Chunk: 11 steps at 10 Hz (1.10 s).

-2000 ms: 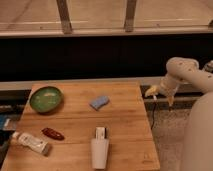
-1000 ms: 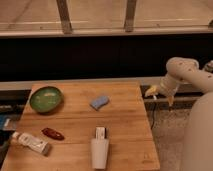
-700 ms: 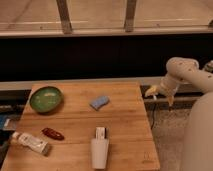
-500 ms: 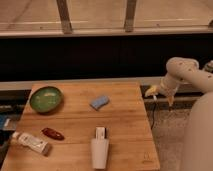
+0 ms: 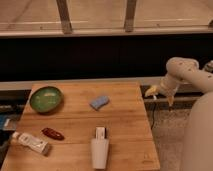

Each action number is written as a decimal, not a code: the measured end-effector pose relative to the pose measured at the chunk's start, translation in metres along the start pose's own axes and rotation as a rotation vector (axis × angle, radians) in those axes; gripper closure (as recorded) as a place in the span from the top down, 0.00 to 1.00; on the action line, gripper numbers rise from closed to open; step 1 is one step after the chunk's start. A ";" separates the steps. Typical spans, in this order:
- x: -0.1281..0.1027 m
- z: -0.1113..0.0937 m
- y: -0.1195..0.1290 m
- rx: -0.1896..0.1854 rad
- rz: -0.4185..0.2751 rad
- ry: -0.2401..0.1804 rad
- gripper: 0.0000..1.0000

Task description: Wipe the white sponge on the table

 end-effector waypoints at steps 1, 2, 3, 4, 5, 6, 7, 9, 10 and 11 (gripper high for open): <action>0.001 -0.001 0.000 0.002 -0.003 -0.001 0.80; 0.002 -0.004 0.002 0.005 -0.010 -0.003 0.80; 0.005 -0.008 0.012 0.017 -0.028 0.001 0.80; 0.010 -0.008 0.031 0.032 -0.055 0.011 0.80; 0.014 -0.008 0.049 0.039 -0.081 0.016 0.80; 0.019 -0.009 0.066 0.047 -0.111 0.021 0.80; 0.025 -0.008 0.084 0.053 -0.150 0.027 0.80; 0.034 -0.005 0.112 0.057 -0.217 0.031 0.80; 0.040 -0.002 0.133 0.052 -0.278 0.021 0.80; 0.044 -0.001 0.149 0.041 -0.330 0.008 0.80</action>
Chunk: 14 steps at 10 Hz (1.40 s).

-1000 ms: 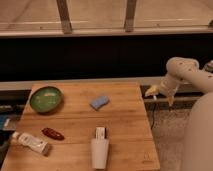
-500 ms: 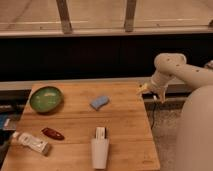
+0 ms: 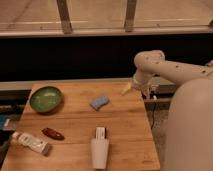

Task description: Wipe the white sponge on the table

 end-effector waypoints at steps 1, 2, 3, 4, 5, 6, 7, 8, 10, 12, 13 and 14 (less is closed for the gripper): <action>-0.001 0.001 0.012 -0.010 -0.035 -0.012 0.80; -0.003 0.003 0.029 -0.026 -0.084 -0.028 0.80; -0.007 0.006 0.048 -0.042 -0.142 -0.046 0.80; -0.008 0.008 0.058 -0.047 -0.169 -0.054 0.80; -0.008 0.008 0.059 -0.048 -0.171 -0.054 0.80; -0.008 0.008 0.056 -0.045 -0.168 -0.054 0.80; -0.008 0.008 0.056 -0.045 -0.167 -0.053 0.80; -0.008 0.008 0.058 -0.046 -0.171 -0.053 0.80; -0.008 0.008 0.058 -0.046 -0.171 -0.053 0.80; -0.009 0.009 0.061 -0.036 -0.186 -0.059 0.80; -0.013 0.012 0.070 -0.036 -0.206 -0.059 0.80; -0.017 0.015 0.081 -0.038 -0.224 -0.059 0.80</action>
